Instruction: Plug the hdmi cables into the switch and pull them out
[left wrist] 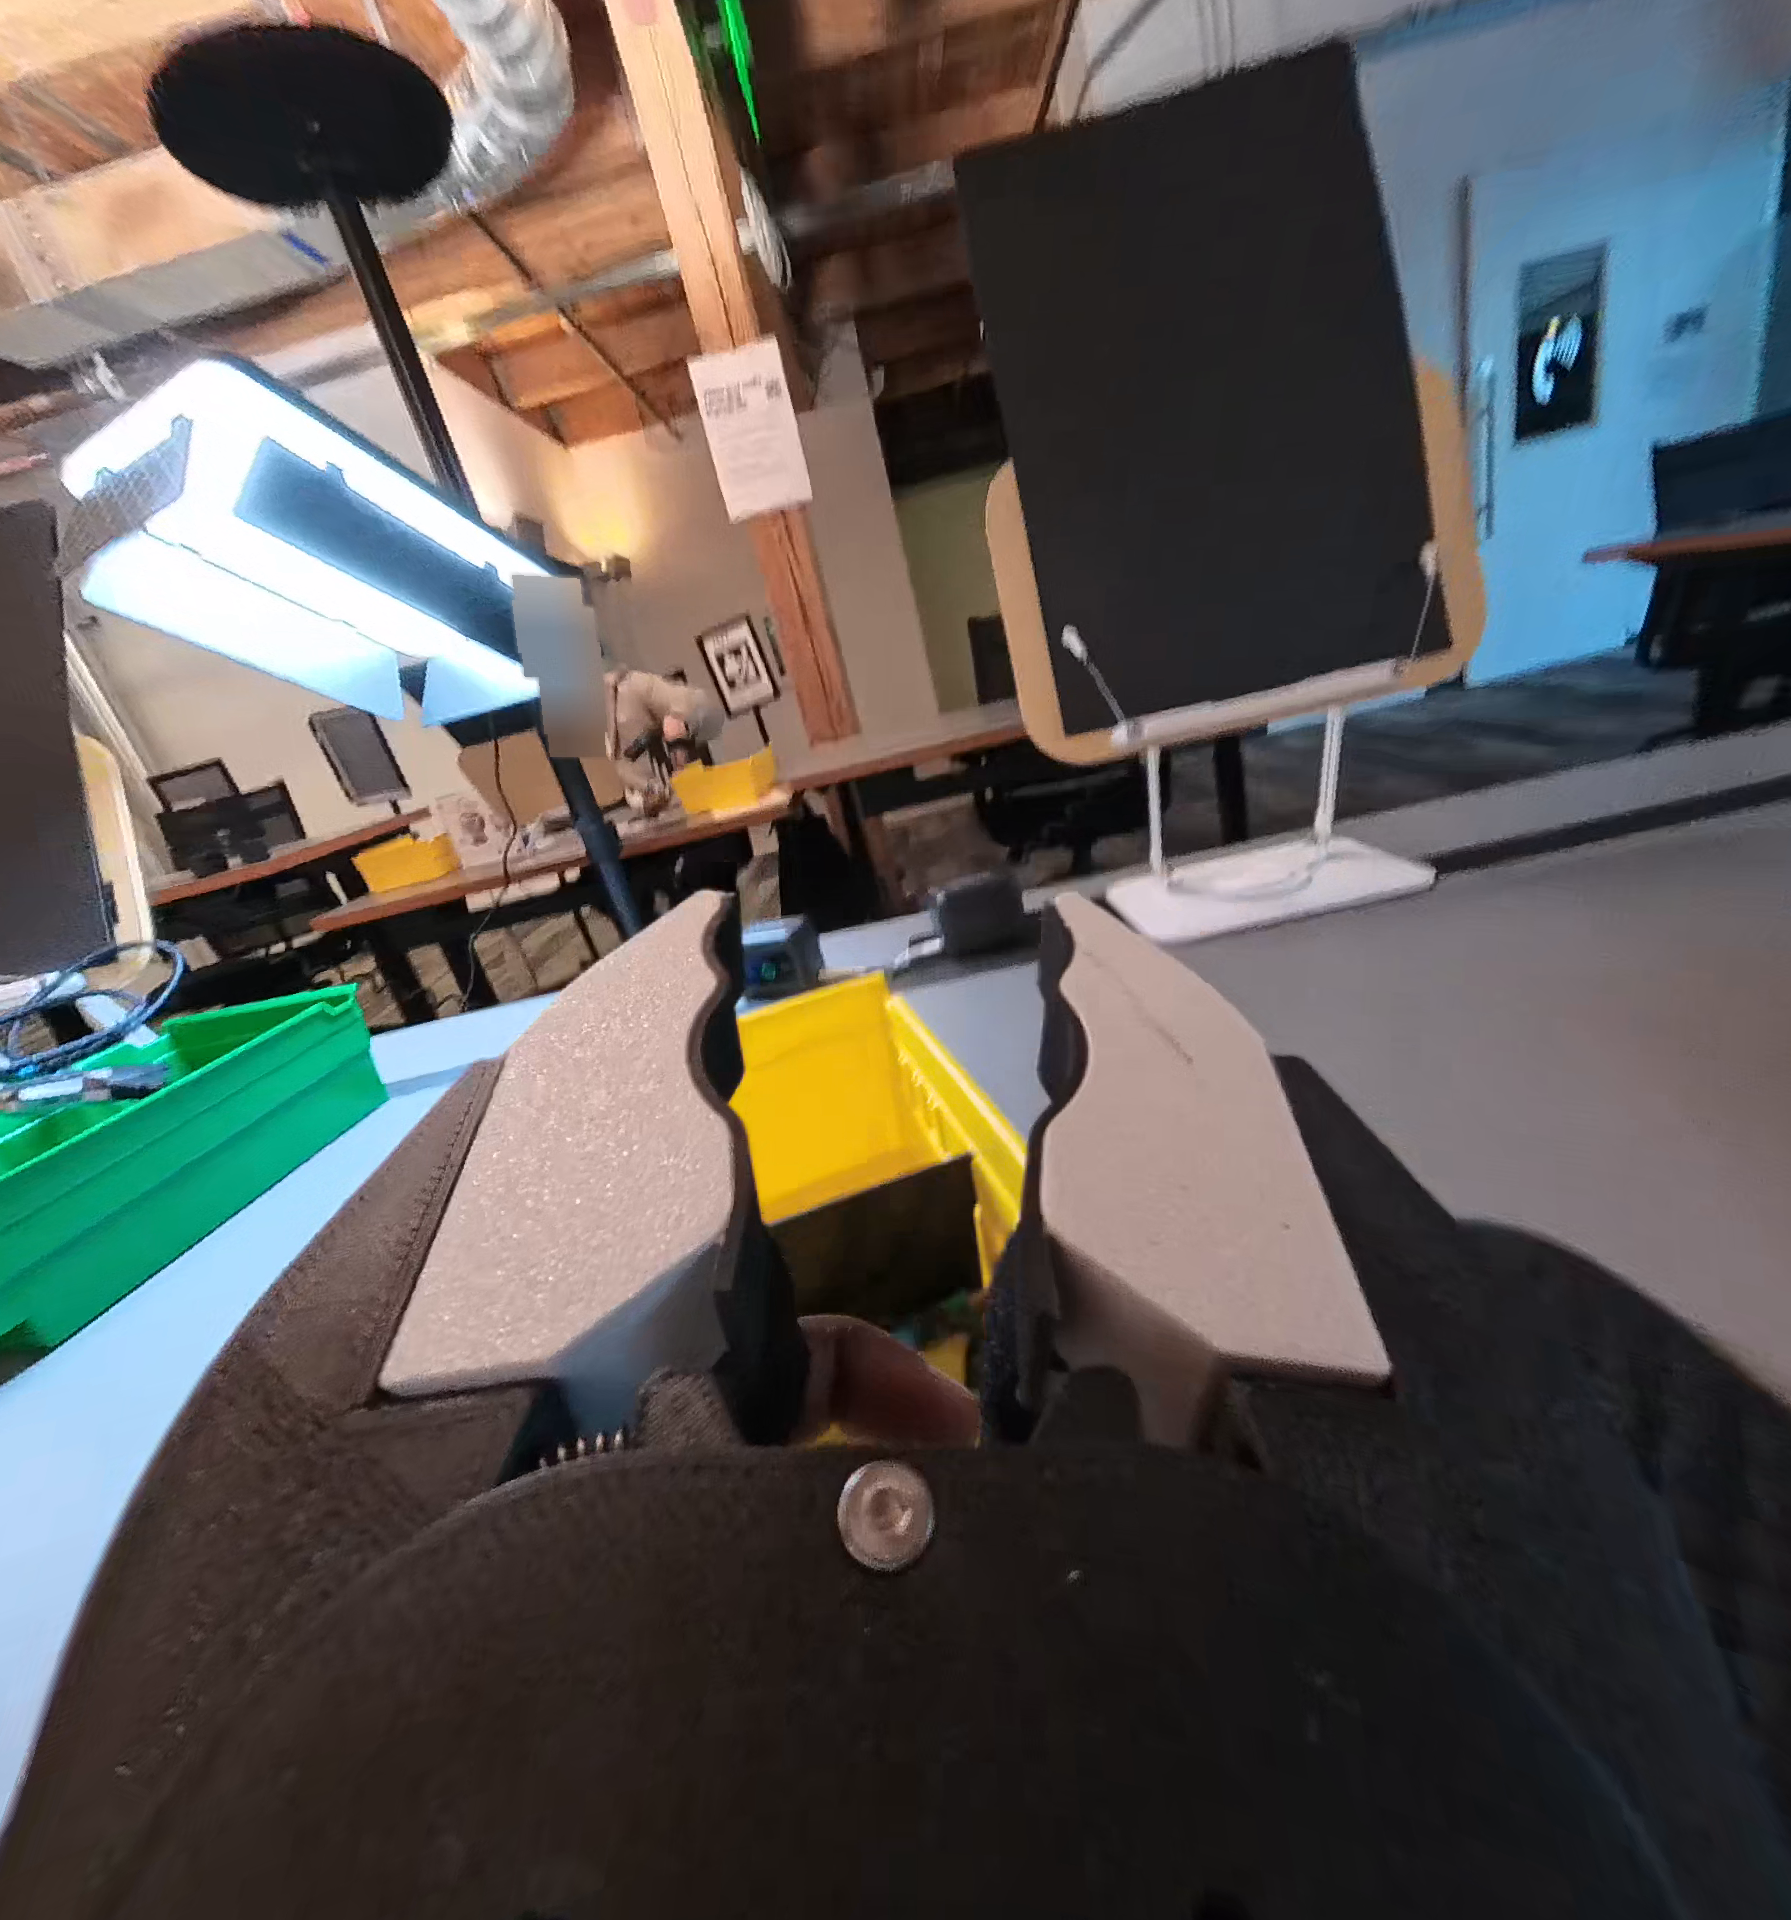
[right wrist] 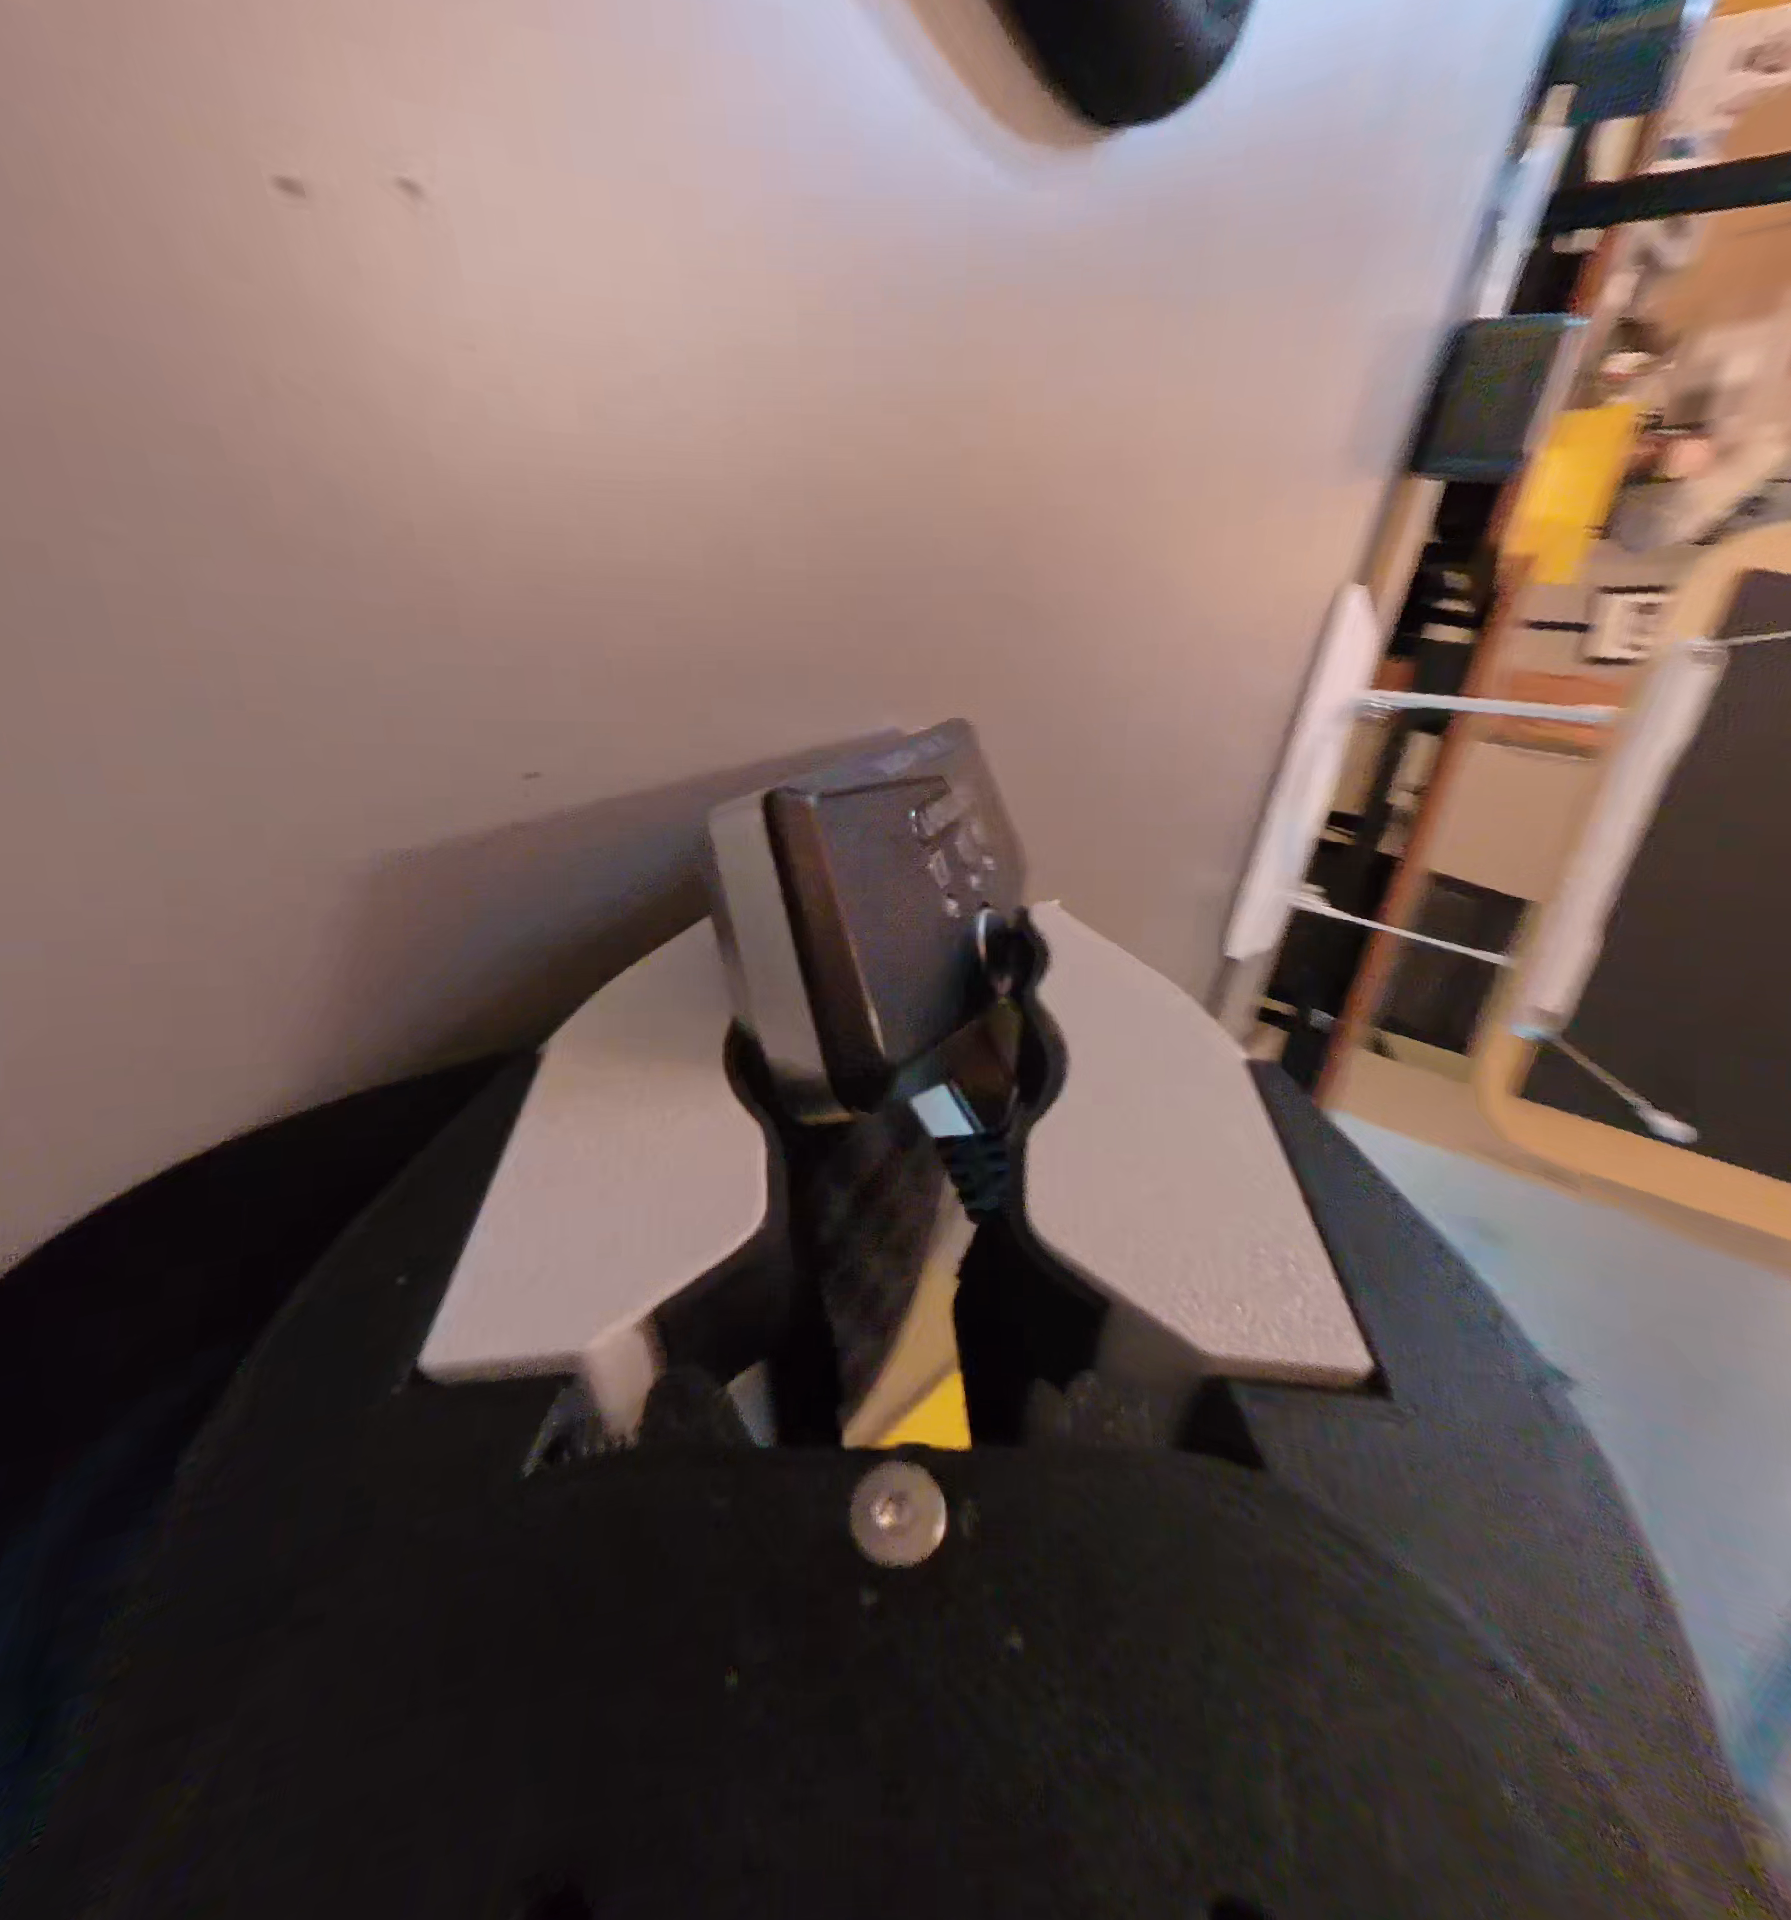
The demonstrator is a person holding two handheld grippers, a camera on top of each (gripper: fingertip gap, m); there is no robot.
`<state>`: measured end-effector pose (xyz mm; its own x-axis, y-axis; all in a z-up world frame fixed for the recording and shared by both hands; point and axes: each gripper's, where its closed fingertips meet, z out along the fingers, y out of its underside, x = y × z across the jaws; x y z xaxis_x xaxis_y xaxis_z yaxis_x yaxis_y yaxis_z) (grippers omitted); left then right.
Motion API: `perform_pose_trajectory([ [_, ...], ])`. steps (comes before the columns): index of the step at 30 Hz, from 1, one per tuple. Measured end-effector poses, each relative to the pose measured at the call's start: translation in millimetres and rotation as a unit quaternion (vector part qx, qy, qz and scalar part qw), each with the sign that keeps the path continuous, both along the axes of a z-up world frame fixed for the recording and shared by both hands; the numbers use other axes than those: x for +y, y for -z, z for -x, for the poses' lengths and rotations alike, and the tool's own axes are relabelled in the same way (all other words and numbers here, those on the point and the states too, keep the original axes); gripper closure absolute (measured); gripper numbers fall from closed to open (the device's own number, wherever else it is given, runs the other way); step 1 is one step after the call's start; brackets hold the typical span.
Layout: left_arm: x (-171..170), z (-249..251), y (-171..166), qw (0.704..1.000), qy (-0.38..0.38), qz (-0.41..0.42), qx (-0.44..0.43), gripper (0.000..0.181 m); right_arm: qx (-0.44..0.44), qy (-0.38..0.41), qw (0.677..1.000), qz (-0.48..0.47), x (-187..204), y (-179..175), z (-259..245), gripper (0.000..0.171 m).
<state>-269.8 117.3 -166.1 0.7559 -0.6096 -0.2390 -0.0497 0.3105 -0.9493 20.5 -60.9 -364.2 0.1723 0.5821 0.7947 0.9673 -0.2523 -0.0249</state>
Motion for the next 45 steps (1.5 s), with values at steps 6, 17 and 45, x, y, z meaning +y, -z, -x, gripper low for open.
perform_pose_trajectory([
  [6,28,21,44,0.979,-0.064,0.102,0.166,0.129,0.129,-0.027,0.991,0.022,-21,-12,8,0.102],
  [17,38,53,129,0.874,-0.038,0.304,0.378,0.139,0.195,-0.052,0.979,0.029,-36,-16,6,0.094],
  [45,70,72,74,0.954,-0.195,0.144,0.178,0.175,0.261,-0.046,0.943,-0.202,-46,-117,-13,0.093],
])
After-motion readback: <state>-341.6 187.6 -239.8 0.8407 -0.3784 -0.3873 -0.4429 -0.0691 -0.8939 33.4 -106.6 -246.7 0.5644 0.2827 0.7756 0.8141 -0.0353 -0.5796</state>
